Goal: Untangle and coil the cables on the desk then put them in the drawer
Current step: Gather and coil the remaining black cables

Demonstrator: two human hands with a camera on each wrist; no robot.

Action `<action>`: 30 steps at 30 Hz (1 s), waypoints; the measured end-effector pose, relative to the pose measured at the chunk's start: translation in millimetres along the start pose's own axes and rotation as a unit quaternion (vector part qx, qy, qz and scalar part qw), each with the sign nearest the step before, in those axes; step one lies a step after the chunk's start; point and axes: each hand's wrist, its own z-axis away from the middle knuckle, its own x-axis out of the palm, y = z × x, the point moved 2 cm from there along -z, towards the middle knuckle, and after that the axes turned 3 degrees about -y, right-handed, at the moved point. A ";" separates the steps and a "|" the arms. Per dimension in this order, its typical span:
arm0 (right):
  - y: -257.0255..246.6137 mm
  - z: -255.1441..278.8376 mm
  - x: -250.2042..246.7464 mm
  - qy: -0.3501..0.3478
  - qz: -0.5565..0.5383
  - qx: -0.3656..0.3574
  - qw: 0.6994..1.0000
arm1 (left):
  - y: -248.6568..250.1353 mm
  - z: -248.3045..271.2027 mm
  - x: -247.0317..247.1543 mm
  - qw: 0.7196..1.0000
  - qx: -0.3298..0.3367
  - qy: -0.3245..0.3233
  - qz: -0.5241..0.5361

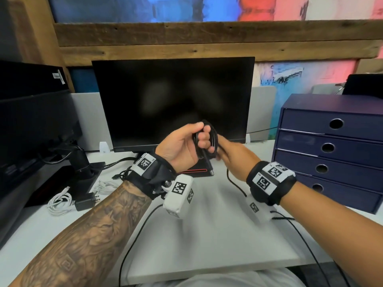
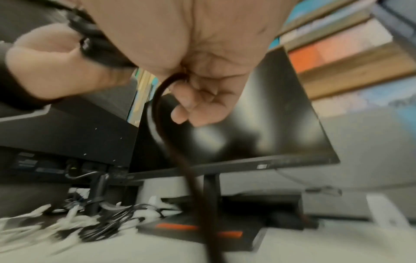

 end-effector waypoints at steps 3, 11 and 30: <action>-9.7 5.9 15.5 -0.055 -0.085 0.065 0.993 | -4.2 -5.8 1.9 0.996 0.047 0.041 0.067; -34.4 15.6 28.6 -0.158 -0.180 0.091 0.967 | -5.7 -14.6 -32.3 0.951 0.195 0.205 -0.124; -9.7 -1.4 -26.3 0.064 0.199 -0.142 0.968 | -18.3 -7.1 -37.0 0.926 -0.148 -0.014 -0.347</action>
